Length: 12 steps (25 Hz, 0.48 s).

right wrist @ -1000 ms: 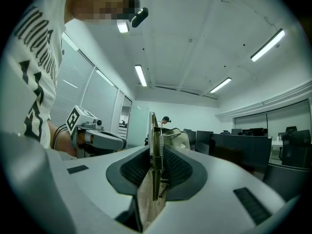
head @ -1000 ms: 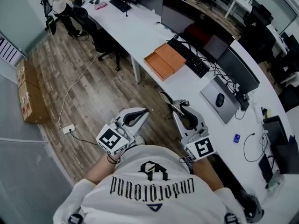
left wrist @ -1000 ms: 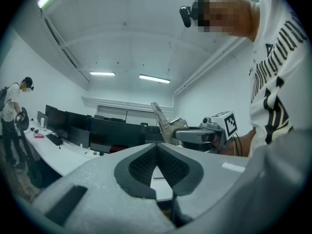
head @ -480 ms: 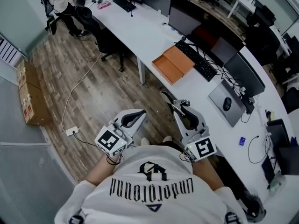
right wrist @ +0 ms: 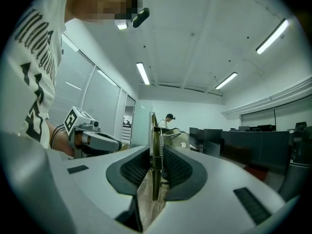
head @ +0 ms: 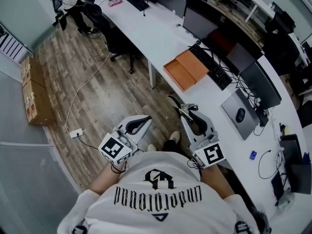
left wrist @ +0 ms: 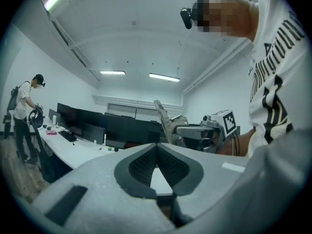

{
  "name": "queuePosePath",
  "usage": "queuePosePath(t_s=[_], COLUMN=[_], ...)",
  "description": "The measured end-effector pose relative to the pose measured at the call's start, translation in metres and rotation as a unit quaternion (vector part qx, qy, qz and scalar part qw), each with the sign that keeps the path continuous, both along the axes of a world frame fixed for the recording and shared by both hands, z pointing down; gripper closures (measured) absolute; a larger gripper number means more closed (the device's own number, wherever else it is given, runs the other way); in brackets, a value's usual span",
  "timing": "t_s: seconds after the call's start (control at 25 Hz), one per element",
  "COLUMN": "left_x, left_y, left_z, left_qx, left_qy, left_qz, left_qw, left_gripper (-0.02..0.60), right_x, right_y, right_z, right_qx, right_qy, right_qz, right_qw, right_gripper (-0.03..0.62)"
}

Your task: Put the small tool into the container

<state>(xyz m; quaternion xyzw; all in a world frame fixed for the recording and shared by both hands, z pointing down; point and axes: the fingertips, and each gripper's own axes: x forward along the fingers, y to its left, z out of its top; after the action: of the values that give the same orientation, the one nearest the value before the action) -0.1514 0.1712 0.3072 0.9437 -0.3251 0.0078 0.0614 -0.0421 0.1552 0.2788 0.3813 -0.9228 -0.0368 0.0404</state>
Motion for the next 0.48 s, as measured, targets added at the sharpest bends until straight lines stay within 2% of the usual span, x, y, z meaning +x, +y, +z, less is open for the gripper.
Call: queuePosePath(t_s=[0.2, 0.48], left_x=[0.010, 0.046], left_y=[-0.020, -0.056], left_z=[0.003, 0.004], left_qx=[-0.007, -0.013], left_qy=[-0.001, -0.005], left_qz=[-0.007, -0.007], left_qw=[1.0000, 0.9999], left_gripper=[0.568, 0.568], right_x=[0.010, 0.042], right_y=[-0.021, -0.061], right_z=[0.005, 0.009], right_qx=[-0.011, -0.020], right_qy=[0.002, 0.006], right_qz=[-0.009, -0.018], right_qw=[1.000, 1.000], right_gripper=[0.507, 0.507])
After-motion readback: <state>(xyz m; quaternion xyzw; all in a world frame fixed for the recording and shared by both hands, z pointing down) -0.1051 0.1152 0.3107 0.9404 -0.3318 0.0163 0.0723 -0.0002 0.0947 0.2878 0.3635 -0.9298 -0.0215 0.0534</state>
